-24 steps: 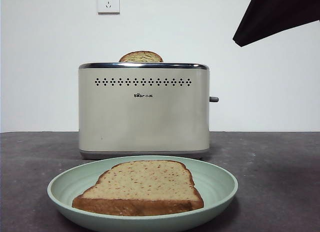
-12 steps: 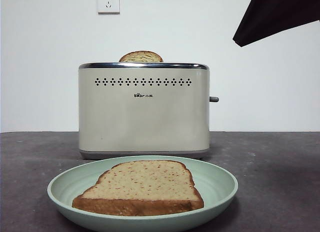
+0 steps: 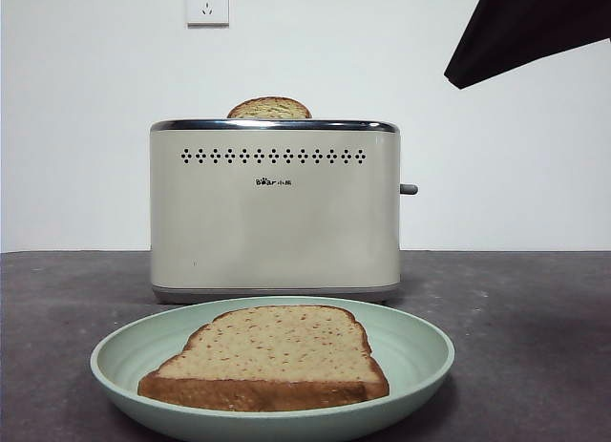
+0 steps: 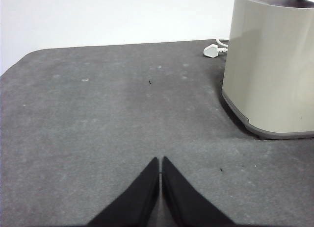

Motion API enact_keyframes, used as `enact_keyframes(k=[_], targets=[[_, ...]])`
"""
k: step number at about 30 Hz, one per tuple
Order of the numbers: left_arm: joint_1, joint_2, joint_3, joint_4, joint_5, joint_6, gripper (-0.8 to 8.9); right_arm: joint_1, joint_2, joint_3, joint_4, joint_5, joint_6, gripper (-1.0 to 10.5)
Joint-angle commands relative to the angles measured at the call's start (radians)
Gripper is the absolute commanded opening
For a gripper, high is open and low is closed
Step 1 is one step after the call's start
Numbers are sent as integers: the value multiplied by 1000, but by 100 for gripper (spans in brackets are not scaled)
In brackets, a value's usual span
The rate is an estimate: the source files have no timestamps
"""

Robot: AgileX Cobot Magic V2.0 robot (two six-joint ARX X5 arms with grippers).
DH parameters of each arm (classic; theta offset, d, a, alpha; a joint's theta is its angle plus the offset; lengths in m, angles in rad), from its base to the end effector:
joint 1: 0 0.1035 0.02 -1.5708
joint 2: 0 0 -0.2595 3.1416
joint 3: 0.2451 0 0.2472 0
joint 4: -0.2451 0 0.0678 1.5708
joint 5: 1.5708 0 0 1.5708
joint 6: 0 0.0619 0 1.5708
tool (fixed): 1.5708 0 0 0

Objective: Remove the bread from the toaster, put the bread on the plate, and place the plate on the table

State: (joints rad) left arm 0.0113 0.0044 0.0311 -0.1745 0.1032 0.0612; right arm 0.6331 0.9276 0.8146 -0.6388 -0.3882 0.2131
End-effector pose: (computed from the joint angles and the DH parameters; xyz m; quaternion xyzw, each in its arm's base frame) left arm 0.1267 -0.0049 0.1520 0.0263 0.0723 -0.0480 0.9959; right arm 0.1480 0.1377 0.2583 0.0417 0.4106 0.4133 0.8117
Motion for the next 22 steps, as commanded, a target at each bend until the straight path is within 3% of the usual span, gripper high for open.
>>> enact_keyframes(k=[1, 5, 8, 15, 22], targets=[[3, -1, -24, -2, 5, -2, 8, 5, 4, 12, 21, 29, -16, 5], [3, -1, -24, -2, 5, -2, 8, -43, -64, 12, 15, 18, -16, 5], [3, -1, -24, -2, 5, -2, 8, -120, -129, 10, 39, 30, -70, 5], [2, -1, -24, -2, 5, -2, 8, -384, -323, -18, 89, 30, -189, 5], [2, -1, -24, -2, 5, -2, 8, -533, -508, -213, 338, 34, -282, 5]])
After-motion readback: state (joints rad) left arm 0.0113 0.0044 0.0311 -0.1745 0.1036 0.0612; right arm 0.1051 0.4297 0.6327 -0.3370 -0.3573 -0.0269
